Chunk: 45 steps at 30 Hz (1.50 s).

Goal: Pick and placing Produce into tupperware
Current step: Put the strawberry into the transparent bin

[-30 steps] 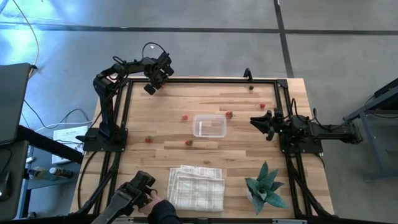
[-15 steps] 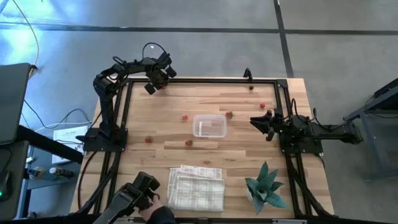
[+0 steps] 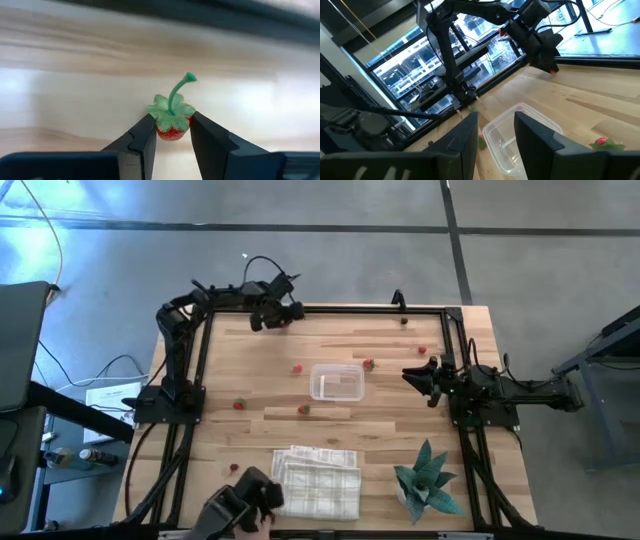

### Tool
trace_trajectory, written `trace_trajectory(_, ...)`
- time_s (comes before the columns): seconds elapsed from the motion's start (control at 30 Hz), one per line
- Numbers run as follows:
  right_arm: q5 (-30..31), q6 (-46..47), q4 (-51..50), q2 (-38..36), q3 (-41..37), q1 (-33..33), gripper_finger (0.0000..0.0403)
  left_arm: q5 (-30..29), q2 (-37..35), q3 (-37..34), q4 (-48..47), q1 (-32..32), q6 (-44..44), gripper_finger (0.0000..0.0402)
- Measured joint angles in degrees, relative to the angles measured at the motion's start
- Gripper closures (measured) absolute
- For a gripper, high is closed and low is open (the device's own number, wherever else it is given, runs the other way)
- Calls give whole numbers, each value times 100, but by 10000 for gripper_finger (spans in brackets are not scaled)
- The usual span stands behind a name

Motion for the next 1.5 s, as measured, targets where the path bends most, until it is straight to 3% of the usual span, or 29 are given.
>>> trace_trajectory(0.47,-13,-2,-1,0,0,0,286,1493,-4,4,205,-715,2052,298)
trace_trajectory(0.63,-15,-2,-2,0,0,0,286,1716,-7,427,215,-1050,2675,298)
trace_trajectory(0.9,-15,0,-1,0,0,0,286,1654,-7,1887,-85,-1454,3237,298)
trace_trajectory(1.23,-15,-39,-2,0,0,0,286,1063,-13,4067,-1530,-2035,4321,298)
trace_trajectory(1.37,-15,-65,-2,-1,0,0,286,1008,-16,4560,-2136,-2503,5002,298)
trace_trajectory(1.5,-17,-107,-2,0,0,0,286,497,-11,4618,-2546,-2964,5272,298)
